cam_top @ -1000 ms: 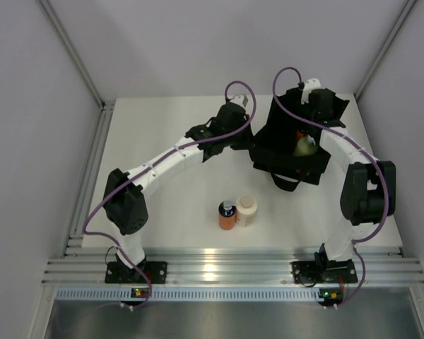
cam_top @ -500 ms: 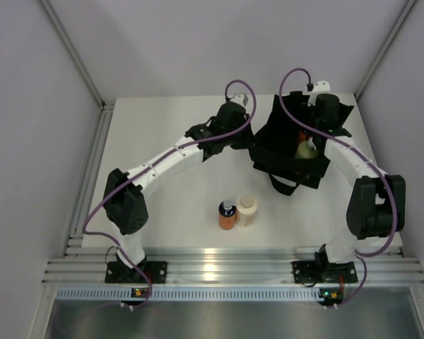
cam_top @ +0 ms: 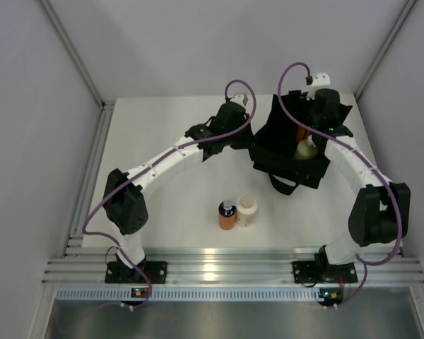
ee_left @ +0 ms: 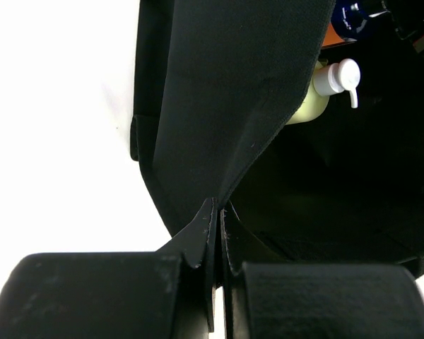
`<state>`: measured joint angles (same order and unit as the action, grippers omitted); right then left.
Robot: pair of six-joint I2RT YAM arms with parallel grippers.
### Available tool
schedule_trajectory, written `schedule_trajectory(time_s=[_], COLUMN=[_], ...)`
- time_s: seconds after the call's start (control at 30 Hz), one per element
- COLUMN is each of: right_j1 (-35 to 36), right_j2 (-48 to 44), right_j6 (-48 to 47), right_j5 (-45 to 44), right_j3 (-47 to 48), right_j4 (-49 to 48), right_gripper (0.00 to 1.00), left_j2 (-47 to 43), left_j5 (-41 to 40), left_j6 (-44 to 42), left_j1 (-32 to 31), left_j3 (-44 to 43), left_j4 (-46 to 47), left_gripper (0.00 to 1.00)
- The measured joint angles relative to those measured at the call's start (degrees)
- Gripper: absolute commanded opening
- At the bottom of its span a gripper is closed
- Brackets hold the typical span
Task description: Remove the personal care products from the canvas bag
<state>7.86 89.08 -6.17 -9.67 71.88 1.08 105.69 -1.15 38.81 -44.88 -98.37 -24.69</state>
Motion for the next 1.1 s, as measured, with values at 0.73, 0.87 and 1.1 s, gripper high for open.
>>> schedule_trajectory(time_s=[0.73,0.87,1.1], right_j1=[7.65,10.88,14.16], right_j2=[-7.28,-8.28,-12.44], right_j6=[-2.89,-3.52,-3.78], right_j5=[-6.38,-7.74,-10.05], right_j3=[10.1,12.63,15.39], right_j4=[8.85,12.55,16.85], right_gripper=[0.0,0.0,0.0], left_j2=[0.0,0.0,0.02], left_j5=[-0.02,0.02,0.02], left_j6=[0.0,0.02,0.02], left_j1=[0.0,0.0,0.0], left_j3=[0.0,0.0,0.0], left_j4=[-0.13,-0.15,-0.15], left_gripper=[0.0,0.0,0.0])
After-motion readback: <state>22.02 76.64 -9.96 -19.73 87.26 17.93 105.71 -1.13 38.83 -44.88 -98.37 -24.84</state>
